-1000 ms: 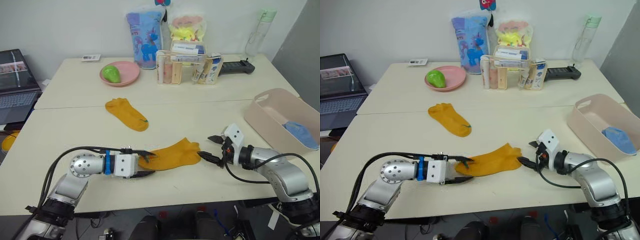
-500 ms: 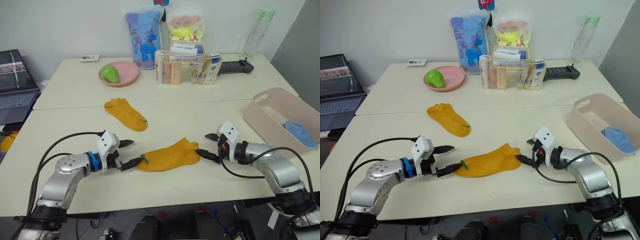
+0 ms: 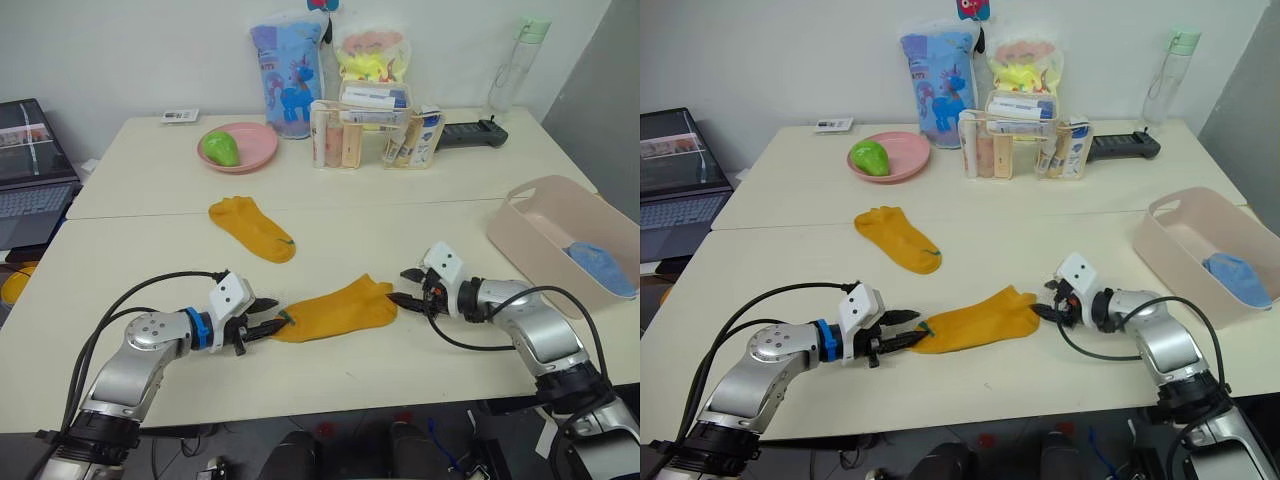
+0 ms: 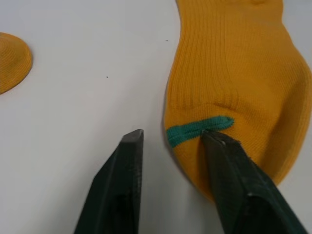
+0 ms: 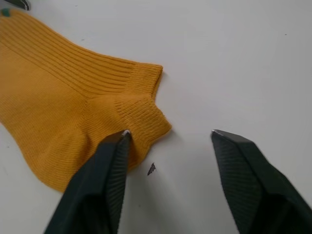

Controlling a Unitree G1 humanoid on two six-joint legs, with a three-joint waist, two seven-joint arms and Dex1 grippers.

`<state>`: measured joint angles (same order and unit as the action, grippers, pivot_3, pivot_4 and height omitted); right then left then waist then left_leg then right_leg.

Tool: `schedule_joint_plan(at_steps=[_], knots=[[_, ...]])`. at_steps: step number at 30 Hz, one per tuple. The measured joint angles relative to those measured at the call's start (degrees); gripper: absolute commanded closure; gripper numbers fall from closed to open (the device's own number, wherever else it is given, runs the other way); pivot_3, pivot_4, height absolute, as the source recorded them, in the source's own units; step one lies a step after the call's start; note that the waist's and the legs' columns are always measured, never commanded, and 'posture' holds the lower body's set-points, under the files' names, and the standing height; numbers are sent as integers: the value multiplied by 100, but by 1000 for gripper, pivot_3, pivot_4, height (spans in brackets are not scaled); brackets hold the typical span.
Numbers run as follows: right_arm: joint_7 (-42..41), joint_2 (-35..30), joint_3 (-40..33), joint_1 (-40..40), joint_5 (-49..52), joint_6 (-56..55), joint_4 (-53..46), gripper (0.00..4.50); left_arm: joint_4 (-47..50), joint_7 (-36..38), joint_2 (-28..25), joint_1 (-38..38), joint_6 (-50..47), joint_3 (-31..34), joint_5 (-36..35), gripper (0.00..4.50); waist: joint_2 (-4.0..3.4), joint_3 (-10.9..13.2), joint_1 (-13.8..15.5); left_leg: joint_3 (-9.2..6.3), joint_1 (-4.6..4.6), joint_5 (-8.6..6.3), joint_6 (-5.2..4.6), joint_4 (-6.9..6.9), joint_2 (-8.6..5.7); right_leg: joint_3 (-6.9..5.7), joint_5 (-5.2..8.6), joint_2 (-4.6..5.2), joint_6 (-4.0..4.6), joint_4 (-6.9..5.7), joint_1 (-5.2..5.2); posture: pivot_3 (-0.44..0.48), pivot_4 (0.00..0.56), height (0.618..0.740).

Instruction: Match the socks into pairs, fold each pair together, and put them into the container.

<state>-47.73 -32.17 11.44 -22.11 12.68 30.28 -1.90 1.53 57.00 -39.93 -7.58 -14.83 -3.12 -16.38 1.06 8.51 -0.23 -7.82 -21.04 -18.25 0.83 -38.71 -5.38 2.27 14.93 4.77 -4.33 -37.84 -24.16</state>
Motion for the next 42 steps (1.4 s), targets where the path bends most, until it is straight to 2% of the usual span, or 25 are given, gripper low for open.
schedule_joint_plan(at_steps=[3, 5, 16, 22, 31, 42], knots=[[-125, 1, 0, 0, 10, 1, 1, 3722, -3, -2, 0, -42, 2, 0, 9, 4468, 0, 0, 0, 0, 0, 0, 0, 0, 0, 0, 0, 0, 0, 0, 0, 0, 150, 740], [-243, -2, 4, 1, 20, 4, -2, 4436, -38, 10, 0, -84, 28, 0, 50, 4500, 0, 0, 0, 0, 0, 0, 0, 0, 0, 0, 0, 0, 0, 0, 0, 0, 150, 740], [-293, 39, -13, -1, 25, 37, -39, 4476, -204, 140, 18, -250, 28, -26, 117, 4500, 0, 0, -1, 0, 0, 0, 0, 0, 0, 0, 0, 0, 0, 0, -1, 0, 150, 740], [-150, 104, -109, -104, 49, 27, 35, 2604, -203, 173, 22, -253, 37, -49, 126, 4500, 0, 0, -4, 1, 0, 0, 0, 0, -1, 1, 0, 0, 0, 0, -1, 0, 150, 740], [-134, 269, -124, -426, -12, -10, 533, 2604, -197, 221, 22, -261, 51, -86, 135, 4500, 0, 0, -4, 0, 0, 0, 1, 0, 0, 0, 0, 0, 0, 0, -1, 0, 150, 740], [-689, 326, 35, -609, 57, 146, 880, 2604, -192, 220, 21, -258, 51, -86, 143, 4500, 0, 0, -5, -1, 0, 0, 1, 0, 0, 0, 0, 0, 0, 0, -1, 0, 150, 740]])
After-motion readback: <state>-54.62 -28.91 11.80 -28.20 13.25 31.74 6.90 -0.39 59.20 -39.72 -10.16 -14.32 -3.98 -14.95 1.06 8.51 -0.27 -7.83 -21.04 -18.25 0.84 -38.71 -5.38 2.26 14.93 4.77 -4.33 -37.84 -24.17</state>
